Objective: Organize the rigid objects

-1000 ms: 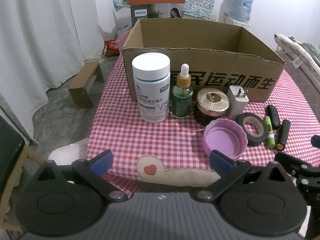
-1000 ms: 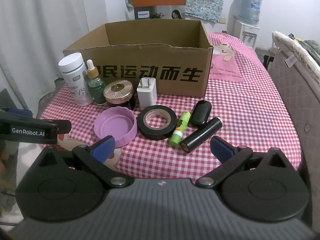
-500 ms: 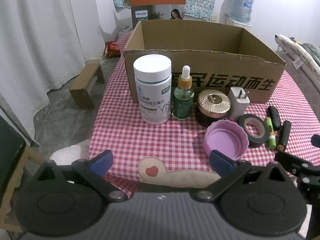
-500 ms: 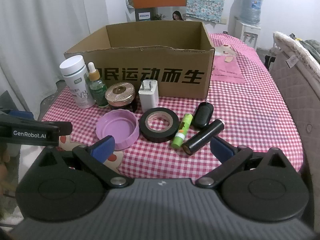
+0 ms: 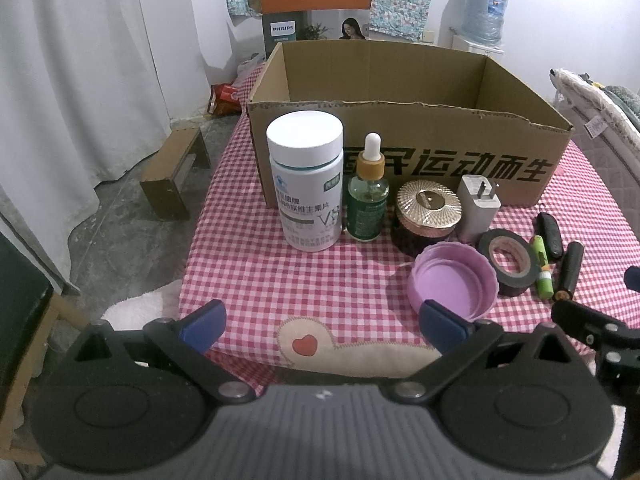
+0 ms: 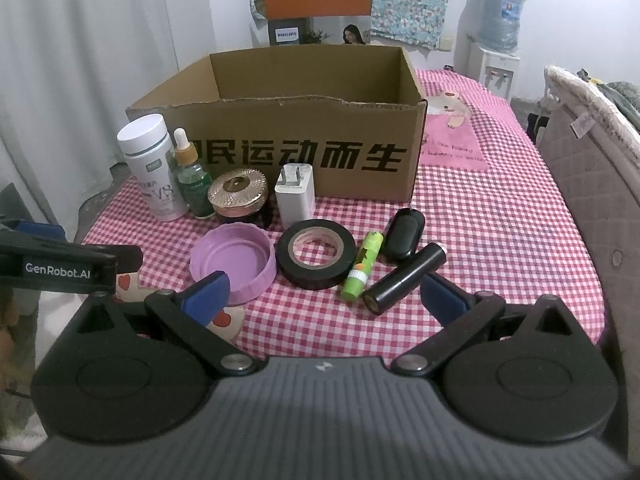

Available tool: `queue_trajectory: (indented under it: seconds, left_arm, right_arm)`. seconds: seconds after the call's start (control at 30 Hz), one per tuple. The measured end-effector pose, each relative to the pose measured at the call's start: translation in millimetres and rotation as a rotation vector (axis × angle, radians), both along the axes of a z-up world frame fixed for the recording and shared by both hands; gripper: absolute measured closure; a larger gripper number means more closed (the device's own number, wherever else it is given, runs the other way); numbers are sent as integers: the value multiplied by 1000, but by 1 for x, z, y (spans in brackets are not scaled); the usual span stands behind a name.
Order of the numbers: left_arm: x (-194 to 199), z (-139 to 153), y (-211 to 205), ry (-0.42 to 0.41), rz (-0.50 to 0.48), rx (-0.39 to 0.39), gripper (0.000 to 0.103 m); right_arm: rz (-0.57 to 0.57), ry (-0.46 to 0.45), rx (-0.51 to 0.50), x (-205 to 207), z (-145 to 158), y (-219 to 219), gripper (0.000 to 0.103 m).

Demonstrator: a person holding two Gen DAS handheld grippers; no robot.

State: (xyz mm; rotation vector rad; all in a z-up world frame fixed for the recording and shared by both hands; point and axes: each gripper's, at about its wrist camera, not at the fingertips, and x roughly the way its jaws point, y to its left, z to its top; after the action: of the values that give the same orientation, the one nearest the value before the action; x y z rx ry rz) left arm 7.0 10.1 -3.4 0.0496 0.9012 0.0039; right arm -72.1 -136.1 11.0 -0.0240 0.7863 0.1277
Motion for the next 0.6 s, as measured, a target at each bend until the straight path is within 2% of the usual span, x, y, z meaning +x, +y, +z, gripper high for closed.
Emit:
queue_trajectory:
  seconds: [0.4, 0.6]
  left_arm:
    - [7, -6, -5, 21, -7, 11, 0]
    - [12, -9, -15, 6, -57, 14, 0]
  right_arm:
    - [-4, 8, 20, 6, -4, -3, 1]
    - [-25, -1, 60, 10, -6, -16, 2]
